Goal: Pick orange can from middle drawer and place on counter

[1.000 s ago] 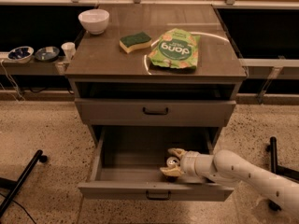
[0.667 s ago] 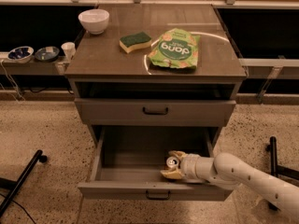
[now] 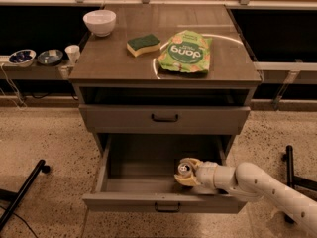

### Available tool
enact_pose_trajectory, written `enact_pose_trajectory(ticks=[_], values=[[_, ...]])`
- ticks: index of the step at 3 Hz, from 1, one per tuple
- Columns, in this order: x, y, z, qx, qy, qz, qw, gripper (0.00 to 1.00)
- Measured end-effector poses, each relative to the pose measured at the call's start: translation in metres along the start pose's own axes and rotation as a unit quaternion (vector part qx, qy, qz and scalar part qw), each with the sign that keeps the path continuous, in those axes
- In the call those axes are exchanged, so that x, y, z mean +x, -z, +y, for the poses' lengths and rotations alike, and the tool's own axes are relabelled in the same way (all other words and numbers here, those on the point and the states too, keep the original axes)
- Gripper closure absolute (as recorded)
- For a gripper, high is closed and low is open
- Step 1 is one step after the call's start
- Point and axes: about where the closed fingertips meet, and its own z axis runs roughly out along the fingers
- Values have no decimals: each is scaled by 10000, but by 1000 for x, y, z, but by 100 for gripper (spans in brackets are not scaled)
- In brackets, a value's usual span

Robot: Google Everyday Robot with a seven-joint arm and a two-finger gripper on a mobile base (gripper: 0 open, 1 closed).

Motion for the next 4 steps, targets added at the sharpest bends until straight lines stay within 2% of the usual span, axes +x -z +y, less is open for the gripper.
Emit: enact_pose_trajectory(ticks=[1, 2, 3, 4], values=[[-76, 51, 8, -33, 451, -583, 9973, 98], [-163, 127, 18, -57, 936, -988, 9907, 100], [-231, 194, 5, -116, 1095, -1170, 9870, 100], [-283, 245, -49, -209, 452, -1525, 9871, 100]])
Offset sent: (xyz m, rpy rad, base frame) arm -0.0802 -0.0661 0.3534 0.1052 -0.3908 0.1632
